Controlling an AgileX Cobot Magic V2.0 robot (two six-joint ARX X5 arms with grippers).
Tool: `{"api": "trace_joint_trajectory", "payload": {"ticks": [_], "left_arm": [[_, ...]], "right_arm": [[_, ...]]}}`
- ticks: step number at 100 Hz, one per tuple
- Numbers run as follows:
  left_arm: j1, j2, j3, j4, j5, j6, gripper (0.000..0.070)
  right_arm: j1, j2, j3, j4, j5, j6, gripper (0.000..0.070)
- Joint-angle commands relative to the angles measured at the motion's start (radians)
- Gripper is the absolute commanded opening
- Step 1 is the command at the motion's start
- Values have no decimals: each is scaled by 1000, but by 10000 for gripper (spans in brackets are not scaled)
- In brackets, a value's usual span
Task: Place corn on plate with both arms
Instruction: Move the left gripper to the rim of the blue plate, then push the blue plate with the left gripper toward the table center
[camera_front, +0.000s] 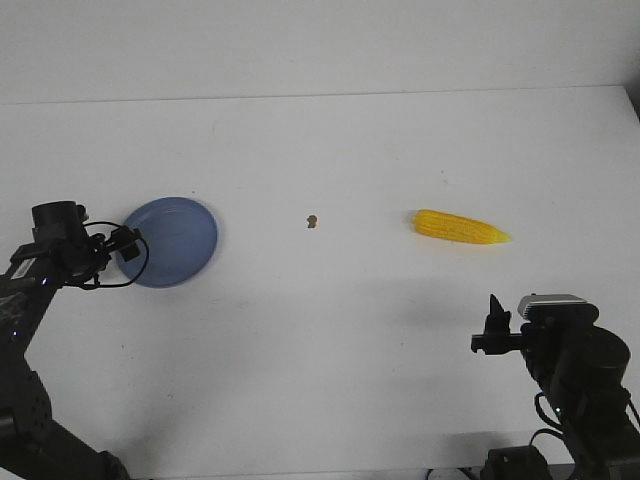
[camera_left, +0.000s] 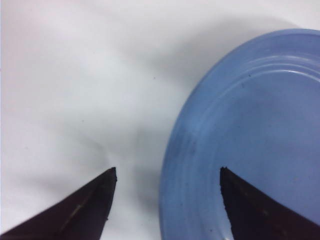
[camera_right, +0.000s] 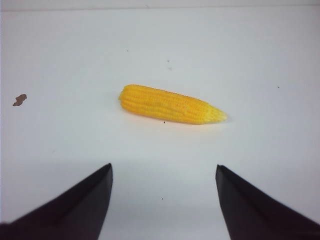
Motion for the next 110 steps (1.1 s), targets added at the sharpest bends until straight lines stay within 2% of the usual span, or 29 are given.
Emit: {"api": "trace_joint_trajectory", "payload": {"ticks": [1,45,52,57,62,69,89,110], "left_arm": [[3,30,20,3,3,-3,427],[0,66,20,4,3,-3,429],[0,67,20,1,3,-3,373],[0,67,20,-2,3,-2,255],[0,67,20,-6,3,-2,99],[1,67,20,-10,3,-2,4],[4,66,20,-10,12,-3,6],[21,28,20,-14,176,-31,6]], "right_arm": [[1,3,17,10,1,10,435],[1,3,17,10,1,10,435],[1,3,17,10,1,10,435],[1,3,17,10,1,10,435],[1,3,17,10,1,10,435],[1,3,17,10,1,10,435],[1,3,17,10,1,10,434],[1,3,17,10,1,10,435]]}}
